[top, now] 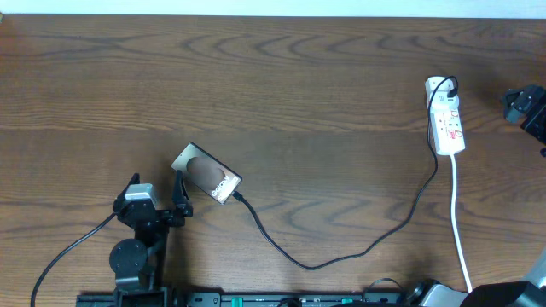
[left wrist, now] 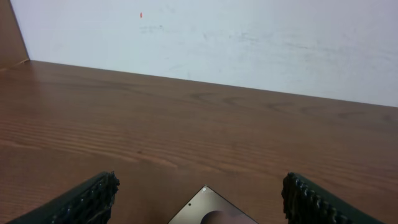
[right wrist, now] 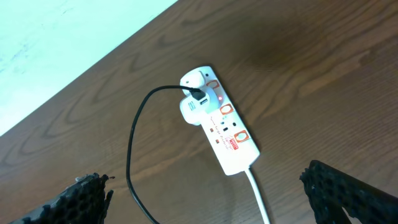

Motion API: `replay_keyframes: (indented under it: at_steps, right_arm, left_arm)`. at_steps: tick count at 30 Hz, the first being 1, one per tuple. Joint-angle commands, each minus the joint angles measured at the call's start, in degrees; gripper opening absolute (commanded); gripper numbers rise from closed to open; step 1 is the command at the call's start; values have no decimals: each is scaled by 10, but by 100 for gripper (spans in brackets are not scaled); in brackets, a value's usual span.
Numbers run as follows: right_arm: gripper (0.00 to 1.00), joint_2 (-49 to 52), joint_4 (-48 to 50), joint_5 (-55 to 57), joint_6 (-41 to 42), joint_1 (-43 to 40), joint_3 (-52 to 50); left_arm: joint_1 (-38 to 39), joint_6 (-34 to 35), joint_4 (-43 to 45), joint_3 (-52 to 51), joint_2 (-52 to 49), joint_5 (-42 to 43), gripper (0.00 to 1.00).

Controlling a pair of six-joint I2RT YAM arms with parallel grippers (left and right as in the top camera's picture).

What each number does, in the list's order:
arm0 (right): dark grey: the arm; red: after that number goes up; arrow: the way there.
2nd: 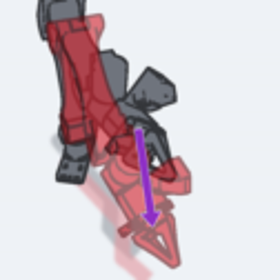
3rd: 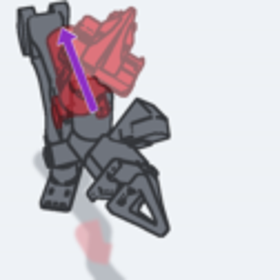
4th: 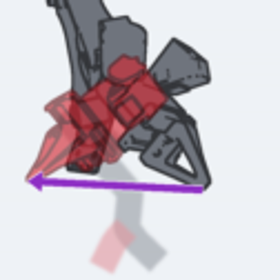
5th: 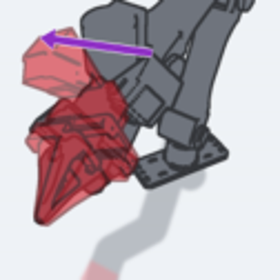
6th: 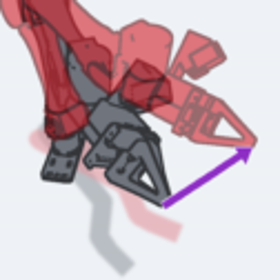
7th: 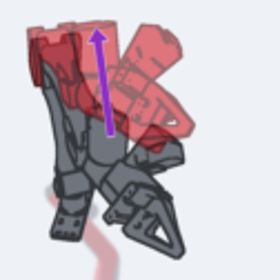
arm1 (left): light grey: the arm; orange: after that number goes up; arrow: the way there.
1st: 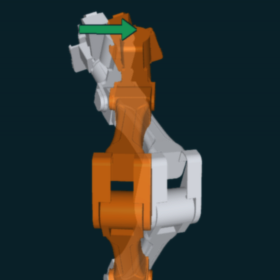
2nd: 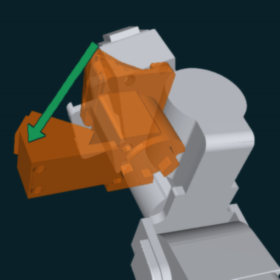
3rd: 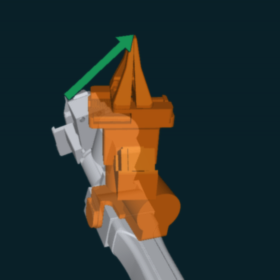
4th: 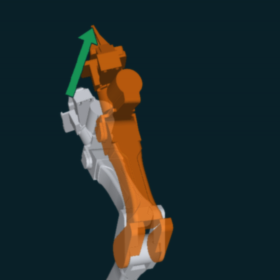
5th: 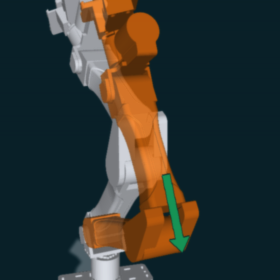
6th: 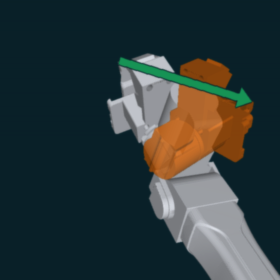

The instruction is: Plug charger to phone and switch on socket

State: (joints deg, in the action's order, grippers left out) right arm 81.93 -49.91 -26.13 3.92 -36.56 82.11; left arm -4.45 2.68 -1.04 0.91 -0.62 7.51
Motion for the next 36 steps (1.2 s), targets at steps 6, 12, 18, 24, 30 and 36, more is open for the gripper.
replay_keyframes:
  at_steps: [6,12,18,24,30,36]
  right_arm:
    - [99,1,-1,-3,3,4,3]
    - [99,1,-1,-3,3,4,3]
    - [99,1,-1,-3,3,4,3]
    - [99,1,-2,6,3,3,3]
    - [99,-11,40,22,1,11,-17]
    - [99,-72,238,22,-9,87,-134]
  left_arm:
    - [-3,-12,-24,-7,3,8,86]
    - [-3,-12,-24,-7,3,8,86]
    - [-3,-12,-24,-7,3,8,86]
    - [-3,-12,-24,-7,3,8,86]
    - [-3,-12,-24,-7,3,8,86]
    - [-3,-12,-24,-7,3,8,86]
